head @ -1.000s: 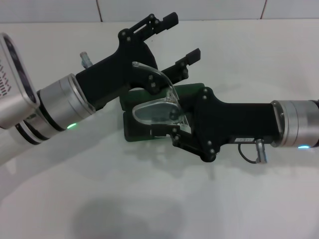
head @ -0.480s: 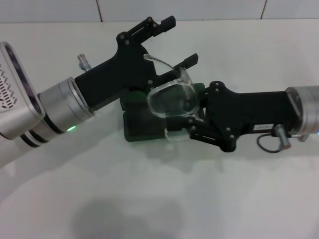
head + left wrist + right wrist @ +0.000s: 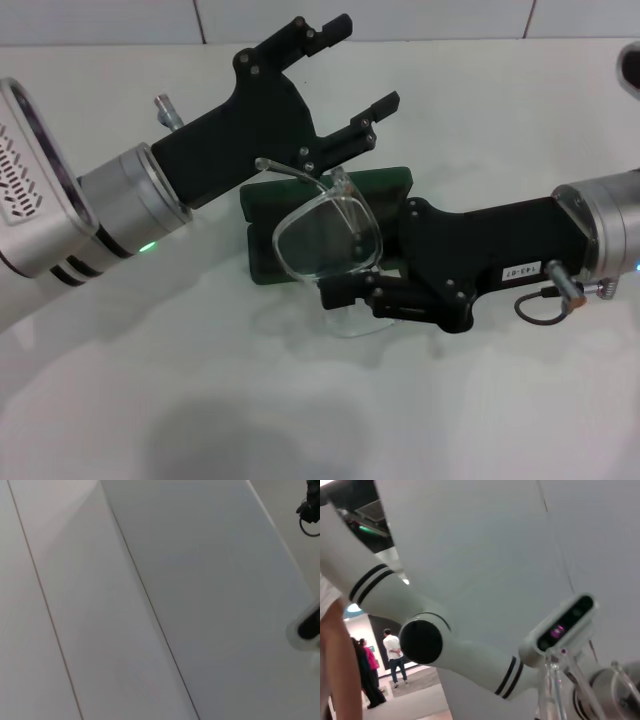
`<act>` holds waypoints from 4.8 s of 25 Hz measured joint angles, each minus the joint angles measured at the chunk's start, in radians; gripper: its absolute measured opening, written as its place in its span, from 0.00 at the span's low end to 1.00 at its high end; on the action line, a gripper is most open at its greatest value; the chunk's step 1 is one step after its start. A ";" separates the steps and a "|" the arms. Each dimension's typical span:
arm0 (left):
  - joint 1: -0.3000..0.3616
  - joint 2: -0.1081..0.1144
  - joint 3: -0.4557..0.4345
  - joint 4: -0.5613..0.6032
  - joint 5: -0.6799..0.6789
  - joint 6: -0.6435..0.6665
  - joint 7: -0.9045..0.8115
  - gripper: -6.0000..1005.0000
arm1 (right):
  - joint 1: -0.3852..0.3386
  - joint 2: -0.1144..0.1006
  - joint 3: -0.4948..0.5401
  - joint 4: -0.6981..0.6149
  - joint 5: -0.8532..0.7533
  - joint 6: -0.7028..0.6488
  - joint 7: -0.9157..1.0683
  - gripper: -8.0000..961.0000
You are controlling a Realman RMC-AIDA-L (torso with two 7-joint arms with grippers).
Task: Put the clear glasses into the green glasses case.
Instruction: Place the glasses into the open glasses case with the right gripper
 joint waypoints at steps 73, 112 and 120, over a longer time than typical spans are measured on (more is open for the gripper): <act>0.193 0.056 -0.019 0.044 -0.463 -0.272 -0.384 0.72 | -0.026 0.070 -0.196 -0.678 -1.086 0.834 0.636 0.13; 0.166 0.053 -0.016 0.044 -0.449 -0.296 -0.385 0.72 | -0.086 0.070 -0.223 -0.728 -1.054 0.824 0.634 0.55; 0.162 0.053 -0.017 0.044 -0.449 -0.299 -0.385 0.72 | -0.144 0.066 -0.174 -0.801 -1.048 0.823 0.617 0.55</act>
